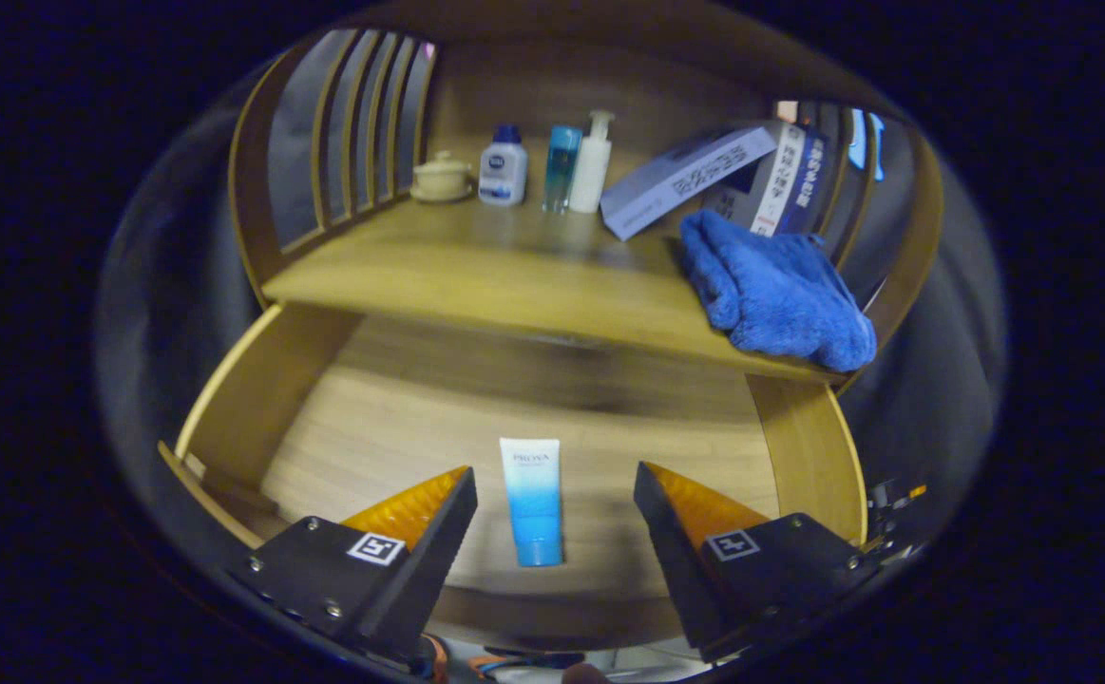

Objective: Pull open the drawer, take out the items inside it, and place them on the countertop above the cabinet.

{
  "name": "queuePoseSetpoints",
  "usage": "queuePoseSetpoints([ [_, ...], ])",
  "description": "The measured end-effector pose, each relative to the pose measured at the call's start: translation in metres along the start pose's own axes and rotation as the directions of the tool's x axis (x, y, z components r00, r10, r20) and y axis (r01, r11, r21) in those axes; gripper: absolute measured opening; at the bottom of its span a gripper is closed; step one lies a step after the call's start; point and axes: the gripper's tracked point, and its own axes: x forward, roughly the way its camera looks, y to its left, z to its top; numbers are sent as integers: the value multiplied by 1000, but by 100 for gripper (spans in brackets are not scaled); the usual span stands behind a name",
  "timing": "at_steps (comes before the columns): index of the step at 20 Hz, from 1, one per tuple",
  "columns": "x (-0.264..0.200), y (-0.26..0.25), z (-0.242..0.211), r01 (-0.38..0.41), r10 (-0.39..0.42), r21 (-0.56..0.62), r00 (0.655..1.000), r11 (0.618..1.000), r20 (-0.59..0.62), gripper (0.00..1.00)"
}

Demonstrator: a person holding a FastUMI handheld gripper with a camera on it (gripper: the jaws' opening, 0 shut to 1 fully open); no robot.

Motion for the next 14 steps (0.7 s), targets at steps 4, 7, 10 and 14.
queuePoseSetpoints([
  [4, 21, 8, -18, -33, 40, 39, 980, 999, -195, 98],
  [7, 37, 14, -29, -31, 46, 59, 957, 998, -287, 92],
  [10, 44, 24, -45, -53, 95, 119, 922, 991, -374, 60],
  [14, 45, 19, -45, -73, 115, 126, 921, 989, -371, 43],
])
